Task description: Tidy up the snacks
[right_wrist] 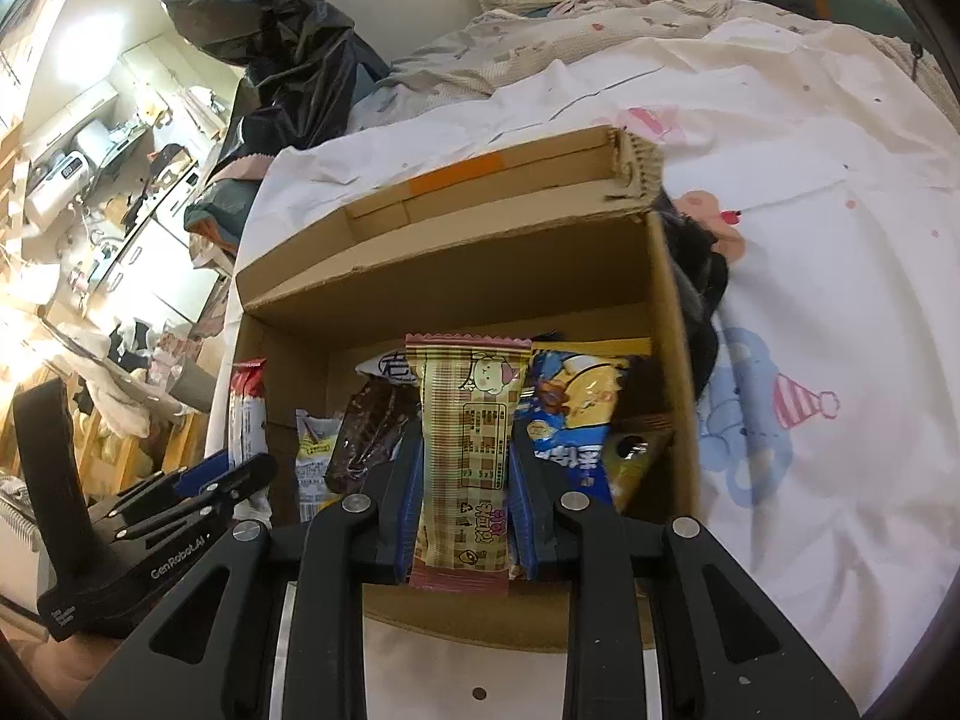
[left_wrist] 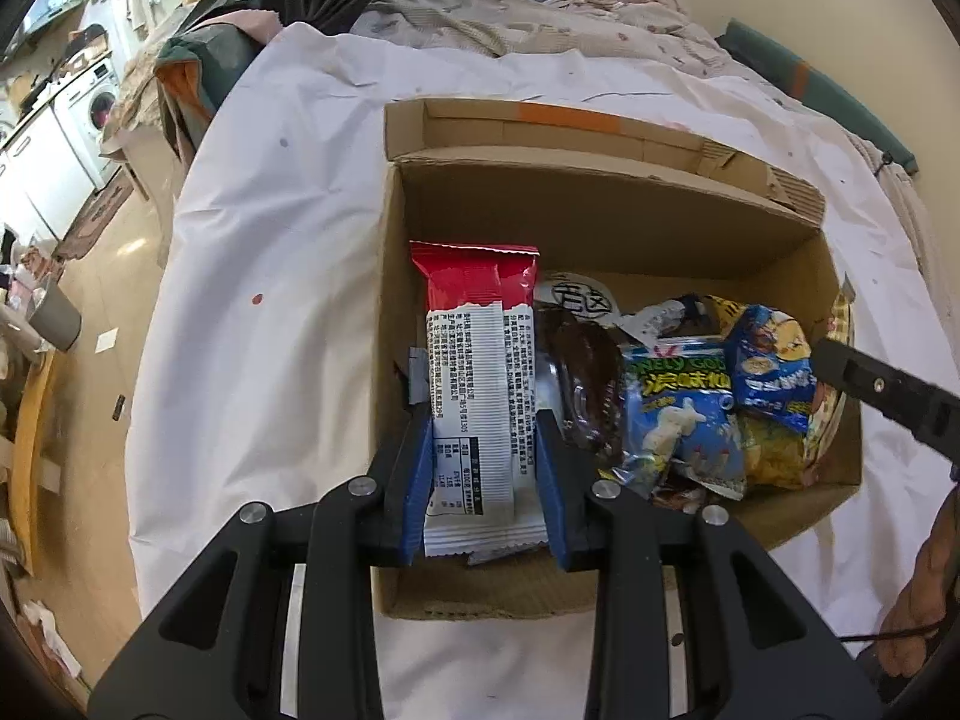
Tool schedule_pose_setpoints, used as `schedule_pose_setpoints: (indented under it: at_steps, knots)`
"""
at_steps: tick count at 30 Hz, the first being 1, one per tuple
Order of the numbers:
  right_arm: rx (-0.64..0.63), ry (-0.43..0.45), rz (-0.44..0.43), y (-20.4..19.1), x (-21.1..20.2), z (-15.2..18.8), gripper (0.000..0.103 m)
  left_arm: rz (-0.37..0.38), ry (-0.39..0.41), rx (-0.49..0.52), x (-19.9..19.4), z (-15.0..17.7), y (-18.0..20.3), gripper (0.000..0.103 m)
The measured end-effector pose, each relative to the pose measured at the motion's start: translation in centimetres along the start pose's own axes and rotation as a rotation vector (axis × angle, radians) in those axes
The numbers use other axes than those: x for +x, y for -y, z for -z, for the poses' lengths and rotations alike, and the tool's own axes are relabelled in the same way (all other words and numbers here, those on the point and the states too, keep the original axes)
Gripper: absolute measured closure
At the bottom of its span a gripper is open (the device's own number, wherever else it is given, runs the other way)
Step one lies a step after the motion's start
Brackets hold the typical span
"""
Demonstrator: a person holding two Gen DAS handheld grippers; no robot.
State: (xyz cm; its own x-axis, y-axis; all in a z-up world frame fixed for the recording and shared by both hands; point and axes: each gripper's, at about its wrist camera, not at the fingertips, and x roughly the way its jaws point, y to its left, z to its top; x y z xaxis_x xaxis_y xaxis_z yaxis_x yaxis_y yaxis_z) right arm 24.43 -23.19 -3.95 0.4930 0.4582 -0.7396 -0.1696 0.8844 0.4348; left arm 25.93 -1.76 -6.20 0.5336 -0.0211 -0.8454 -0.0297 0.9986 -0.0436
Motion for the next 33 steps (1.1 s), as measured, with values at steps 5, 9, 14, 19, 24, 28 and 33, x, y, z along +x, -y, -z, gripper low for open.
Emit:
schedule_pose_setpoints:
  at_steps: [5,9,14,19,24,28,33]
  knots:
    - [-0.007,-0.049,0.005,-0.2,1.5,0.4,0.076,0.034,-0.011,-0.009,0.3,-0.2,0.1,0.075]
    - [-0.007,-0.069,0.012,-0.2,1.9,0.5,0.074,0.026,-0.016,0.019,0.3,0.0,0.7,0.073]
    - [-0.013,-0.061,0.007,-0.3,1.5,0.4,0.069,0.072,-0.022,0.028,0.0,0.2,0.9,0.039]
    - [0.000,-0.001,-0.020,-0.3,0.0,0.3,0.022,0.061,0.057,0.031,-1.8,0.2,1.0,0.020]
    - [-0.010,0.110,-0.019,-0.9,-2.7,-0.3,0.013,0.025,0.151,0.015,-3.9,0.4,0.5,0.020]
    - [-0.002,0.190,0.001,-1.2,-5.1,0.0,0.006,0.012,0.225,-0.017,-6.2,0.5,-0.6,0.020]
    - [-0.026,0.270,0.019,-2.1,-8.1,1.2,0.000,-0.010,0.292,-0.032,-9.0,1.0,-1.6,0.020]
